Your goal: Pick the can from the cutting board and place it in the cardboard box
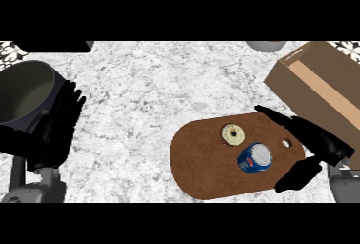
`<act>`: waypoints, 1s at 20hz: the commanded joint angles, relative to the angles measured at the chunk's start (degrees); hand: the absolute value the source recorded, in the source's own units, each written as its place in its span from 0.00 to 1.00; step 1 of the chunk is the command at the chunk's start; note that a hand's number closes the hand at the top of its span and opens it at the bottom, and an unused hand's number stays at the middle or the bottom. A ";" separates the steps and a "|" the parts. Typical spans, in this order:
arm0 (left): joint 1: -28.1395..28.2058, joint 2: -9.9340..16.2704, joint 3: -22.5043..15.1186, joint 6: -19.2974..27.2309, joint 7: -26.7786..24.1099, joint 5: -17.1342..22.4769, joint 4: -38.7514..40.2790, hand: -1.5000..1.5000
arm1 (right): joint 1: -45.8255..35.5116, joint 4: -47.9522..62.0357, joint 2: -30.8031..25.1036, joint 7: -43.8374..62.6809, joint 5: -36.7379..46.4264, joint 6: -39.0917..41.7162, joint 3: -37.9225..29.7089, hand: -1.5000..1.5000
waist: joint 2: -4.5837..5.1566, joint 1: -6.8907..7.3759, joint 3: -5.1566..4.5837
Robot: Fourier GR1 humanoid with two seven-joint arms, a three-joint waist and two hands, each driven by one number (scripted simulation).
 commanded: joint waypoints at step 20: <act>-2.27 -2.38 0.77 -0.86 2.62 -2.40 -1.14 0.50 | -1.02 4.79 6.44 -3.98 9.37 3.13 -0.60 0.00 | -0.01 -0.03 -0.01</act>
